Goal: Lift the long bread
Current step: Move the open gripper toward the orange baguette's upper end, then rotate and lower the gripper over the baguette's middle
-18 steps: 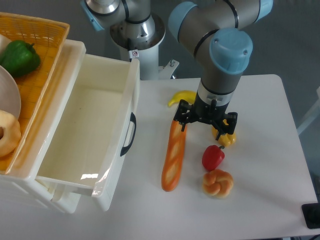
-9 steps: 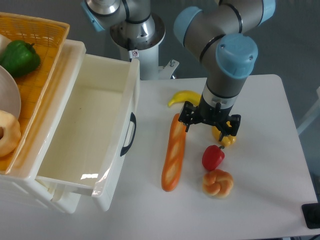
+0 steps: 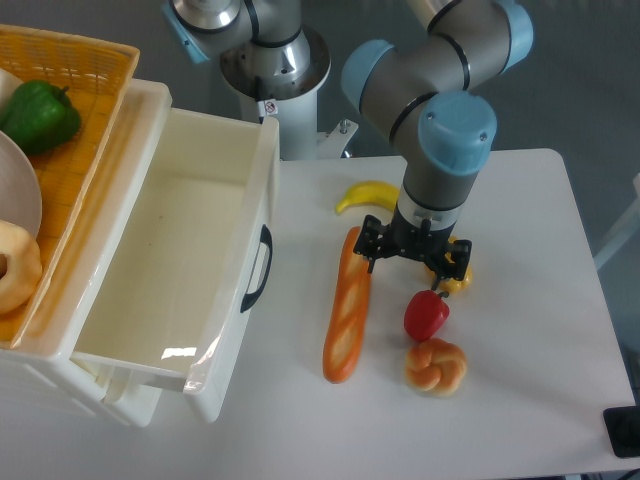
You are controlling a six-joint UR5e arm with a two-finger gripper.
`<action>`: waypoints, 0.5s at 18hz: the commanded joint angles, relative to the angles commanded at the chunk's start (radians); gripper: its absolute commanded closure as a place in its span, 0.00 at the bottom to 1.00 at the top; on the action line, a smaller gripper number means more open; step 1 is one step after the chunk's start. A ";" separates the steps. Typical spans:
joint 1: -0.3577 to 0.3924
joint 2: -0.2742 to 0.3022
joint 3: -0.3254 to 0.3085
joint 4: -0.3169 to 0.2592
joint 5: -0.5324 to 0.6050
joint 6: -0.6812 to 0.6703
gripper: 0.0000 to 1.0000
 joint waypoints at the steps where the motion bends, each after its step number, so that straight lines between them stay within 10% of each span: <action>1: -0.002 -0.006 -0.002 0.006 -0.002 0.002 0.00; 9: -0.044 -0.081 -0.002 0.054 0.003 -0.017 0.00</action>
